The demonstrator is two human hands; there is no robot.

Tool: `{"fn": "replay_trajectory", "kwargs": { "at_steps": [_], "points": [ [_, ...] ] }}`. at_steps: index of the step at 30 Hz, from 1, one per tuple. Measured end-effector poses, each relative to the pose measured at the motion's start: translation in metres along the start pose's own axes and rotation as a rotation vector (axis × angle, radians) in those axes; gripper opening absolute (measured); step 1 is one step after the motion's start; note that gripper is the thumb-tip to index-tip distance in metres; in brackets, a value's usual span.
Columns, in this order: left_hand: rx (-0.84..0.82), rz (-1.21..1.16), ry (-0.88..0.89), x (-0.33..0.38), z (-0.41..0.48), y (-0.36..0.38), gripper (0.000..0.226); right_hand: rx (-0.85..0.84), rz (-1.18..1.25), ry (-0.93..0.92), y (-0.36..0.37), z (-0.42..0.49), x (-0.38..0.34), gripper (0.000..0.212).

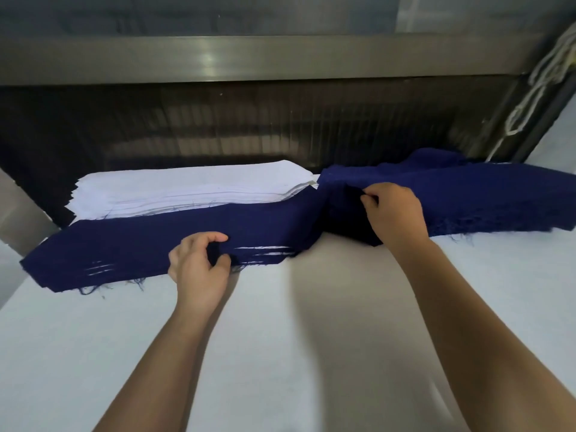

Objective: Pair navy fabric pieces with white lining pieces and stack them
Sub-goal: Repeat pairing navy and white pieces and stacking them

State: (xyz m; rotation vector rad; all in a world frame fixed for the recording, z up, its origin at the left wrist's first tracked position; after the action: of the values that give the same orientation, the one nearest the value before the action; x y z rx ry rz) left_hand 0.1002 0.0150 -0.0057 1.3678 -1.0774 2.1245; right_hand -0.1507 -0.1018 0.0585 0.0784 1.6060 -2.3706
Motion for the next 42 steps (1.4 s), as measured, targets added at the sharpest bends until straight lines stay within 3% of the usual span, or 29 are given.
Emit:
{"fn": "replay_trajectory", "kwargs": {
  "at_steps": [5,9,14,19,24,26,29,31,35,42],
  "points": [
    [-0.003,0.030,0.016,0.002,-0.002,0.000,0.031,0.104,0.113,0.063,-0.007,-0.002,0.004,0.017],
    [-0.014,-0.029,0.040,0.003,-0.006,-0.003,0.029,0.210,0.154,0.009,-0.007,-0.017,-0.001,0.016],
    [-0.117,-0.156,0.173,0.013,-0.014,0.001,0.029,0.261,0.176,-0.202,-0.003,-0.053,-0.036,0.013],
    [-0.349,-0.294,0.300,0.025,-0.028,0.001,0.055,0.300,0.180,-0.427,0.012,-0.088,-0.075,0.020],
    [-0.539,-0.341,0.269,0.031,-0.038,0.005,0.038,0.327,0.210,-0.591,0.020,-0.101,-0.082,0.009],
    [-0.529,-0.360,0.234,0.033,-0.039,0.007,0.042,0.287,0.215,-0.615,0.022,-0.102,-0.079,0.002],
    [-0.536,-0.393,0.167,0.032,-0.037,0.007,0.054,0.193,0.221,-0.638,0.024,-0.105,-0.076,0.015],
    [-0.512,-0.433,0.102,0.031,-0.037,0.006,0.047,0.139,0.197,-0.638,0.024,-0.107,-0.076,0.031],
    [-0.282,-0.484,-0.035,0.024,-0.028,-0.003,0.019,0.015,0.080,-0.568,0.024,-0.104,-0.069,0.053],
    [-0.090,-0.255,-0.015,0.009,-0.007,-0.032,0.013,-0.004,0.030,-0.478,0.018,-0.094,-0.058,0.022]
  ]
}}
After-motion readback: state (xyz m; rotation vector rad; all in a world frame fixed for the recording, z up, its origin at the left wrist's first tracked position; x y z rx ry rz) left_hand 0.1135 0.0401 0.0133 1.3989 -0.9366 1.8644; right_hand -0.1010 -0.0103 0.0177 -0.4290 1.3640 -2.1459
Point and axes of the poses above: each hand's wrist, its own z-axis towards the middle knuckle, its own y-axis out of the palm, x = y × z, the point moved 2 cm from there along z, towards the middle knuckle, and after that the axes turned 14 degrees about -z, right-handed, at the moved point
